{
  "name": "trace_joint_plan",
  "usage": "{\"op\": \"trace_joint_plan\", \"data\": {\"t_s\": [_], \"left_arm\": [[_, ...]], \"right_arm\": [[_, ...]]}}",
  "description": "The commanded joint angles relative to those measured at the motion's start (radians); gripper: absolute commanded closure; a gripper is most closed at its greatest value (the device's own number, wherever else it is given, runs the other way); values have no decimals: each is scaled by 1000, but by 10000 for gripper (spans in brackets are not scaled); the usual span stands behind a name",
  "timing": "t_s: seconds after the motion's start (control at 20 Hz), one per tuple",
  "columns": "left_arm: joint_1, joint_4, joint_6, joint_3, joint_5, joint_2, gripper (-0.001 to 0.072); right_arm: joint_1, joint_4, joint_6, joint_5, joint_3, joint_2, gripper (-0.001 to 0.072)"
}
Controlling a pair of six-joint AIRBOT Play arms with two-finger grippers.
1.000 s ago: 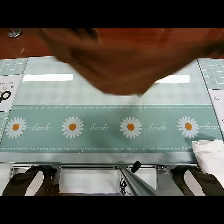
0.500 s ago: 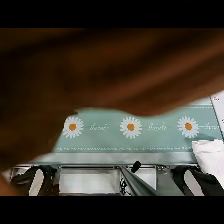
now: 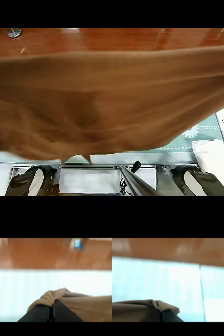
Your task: Fold the shirts.
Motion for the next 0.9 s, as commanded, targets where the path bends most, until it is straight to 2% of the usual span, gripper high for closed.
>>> {"op": "trace_joint_plan", "data": {"t_s": [0.0,0.15,0.35,0.65,0.75,0.85], "left_arm": [[1,10,5,-202,-25,-35,686],[-1,2,52,-439,177,-112,686],[-4,-58,149,-588,345,-383,685],[-42,-494,430,-539,622,-776,686],[-83,-513,438,-538,694,-856,686],[-118,-511,404,-539,667,-942,683]], "right_arm": [[21,-27,-11,28,-167,-95,680],[21,-35,-20,-91,-275,-274,679],[21,30,-13,-248,-275,-565,679],[21,127,43,-587,-275,-765,678],[21,125,76,-620,-275,-815,678],[21,106,106,-556,-275,-873,678]]}}
